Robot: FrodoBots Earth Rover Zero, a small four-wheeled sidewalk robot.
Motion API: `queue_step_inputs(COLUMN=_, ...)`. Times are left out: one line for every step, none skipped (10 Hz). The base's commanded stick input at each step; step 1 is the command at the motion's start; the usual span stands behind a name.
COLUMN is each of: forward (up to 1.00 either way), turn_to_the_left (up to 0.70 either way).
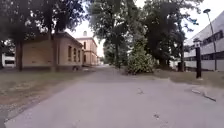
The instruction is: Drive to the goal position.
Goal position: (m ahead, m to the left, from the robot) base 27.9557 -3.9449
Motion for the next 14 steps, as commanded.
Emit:
queue_step_inputs(forward=0.85, turn_to_the_left=0.0)
queue_step_inputs(forward=0.85, turn_to_the_left=0.0)
queue_step_inputs(forward=0.85, turn_to_the_left=0.0)
queue_step_inputs(forward=0.85, turn_to_the_left=0.0)
queue_step_inputs(forward=0.85, turn_to_the_left=0.0)
queue_step_inputs(forward=0.85, turn_to_the_left=0.0)
queue_step_inputs(forward=0.85, turn_to_the_left=0.0)
queue_step_inputs(forward=0.85, turn_to_the_left=0.0)
queue_step_inputs(forward=0.85, turn_to_the_left=0.0)
queue_step_inputs(forward=0.85, turn_to_the_left=0.0)
queue_step_inputs(forward=0.85, turn_to_the_left=0.0)
queue_step_inputs(forward=0.85, turn_to_the_left=0.0)
queue_step_inputs(forward=0.85, turn_to_the_left=0.0)
queue_step_inputs(forward=0.85, turn_to_the_left=0.0)
